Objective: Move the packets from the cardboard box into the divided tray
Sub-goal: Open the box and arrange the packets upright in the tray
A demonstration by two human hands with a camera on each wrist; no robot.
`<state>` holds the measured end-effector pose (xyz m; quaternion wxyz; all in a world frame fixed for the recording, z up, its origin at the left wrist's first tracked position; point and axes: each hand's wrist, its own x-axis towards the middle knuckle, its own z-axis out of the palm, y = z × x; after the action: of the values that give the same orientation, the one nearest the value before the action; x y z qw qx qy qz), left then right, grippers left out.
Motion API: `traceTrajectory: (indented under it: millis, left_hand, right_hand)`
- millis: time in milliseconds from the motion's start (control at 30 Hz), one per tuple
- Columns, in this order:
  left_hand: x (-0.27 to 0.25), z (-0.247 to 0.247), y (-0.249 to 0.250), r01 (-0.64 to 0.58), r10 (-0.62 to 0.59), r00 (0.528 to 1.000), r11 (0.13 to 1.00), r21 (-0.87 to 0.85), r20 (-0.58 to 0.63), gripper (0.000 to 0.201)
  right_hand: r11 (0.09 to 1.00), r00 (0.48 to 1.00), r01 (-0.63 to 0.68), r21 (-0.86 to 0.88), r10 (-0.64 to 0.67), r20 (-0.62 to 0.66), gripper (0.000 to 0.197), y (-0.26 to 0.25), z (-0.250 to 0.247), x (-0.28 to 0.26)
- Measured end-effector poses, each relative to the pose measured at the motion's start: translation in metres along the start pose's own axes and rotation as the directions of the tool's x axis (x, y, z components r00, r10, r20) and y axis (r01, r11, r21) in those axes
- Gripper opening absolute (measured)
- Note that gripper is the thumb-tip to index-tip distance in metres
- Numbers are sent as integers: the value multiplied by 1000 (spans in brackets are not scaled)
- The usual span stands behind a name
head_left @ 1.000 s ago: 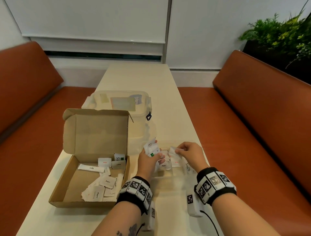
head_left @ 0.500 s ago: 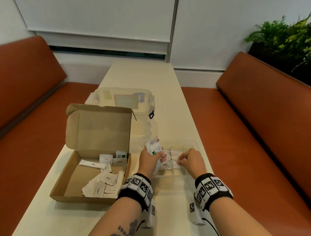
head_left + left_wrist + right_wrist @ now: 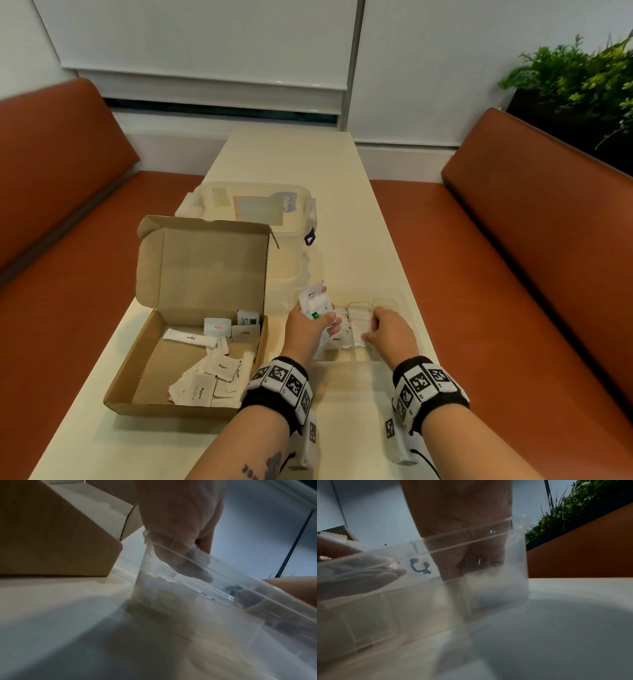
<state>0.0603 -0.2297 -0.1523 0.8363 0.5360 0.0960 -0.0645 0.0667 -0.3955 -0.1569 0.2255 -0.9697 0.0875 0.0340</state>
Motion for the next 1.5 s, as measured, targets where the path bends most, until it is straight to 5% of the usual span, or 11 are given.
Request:
traceTrajectory:
  millis: [267,467,667,967,1100,1200,1333,1500]
  left_hand:
    - [-3,2,8,96,-94,995,994,-48,43,29]
    - [-13,3,22,180,-174,965,983,-15,194,39]
    - [-15,3,40,162,-207,934,972,170,292,23]
    - [-12,5,42,141,-213,936,956,255,279,25]
    - [-8,0,41,148,-193,952,969,196,238,32]
    - [-5,-7,40,108,-119,979,991,75,166,36]
    - [0,-16,37,-48,47,999,998,42,16,36]
    - [5,-21,32,-85,89,994,995,60,-67,34]
  right_hand:
    - [970,992,90,226,-69,-101,14,-8,-7,-8]
    - [770,992,127,625,-99,-79,12,-41,-27,-16]
    - [680,992,120,723,-111,-60,16,-54,-43,-17]
    - [690,982,173,702,-178,-68,4,-66,-47,-9]
    - [680,986,166,714,-136,-100,4,-64,-48,-5]
    - [759,986,156,632,-79,-148,6,-58,-47,1]
    - [919,994,65,390,-95,59,9,-47,-37,2]
    - [976,976,43,215,-87,198,12,-46,-16,-4]
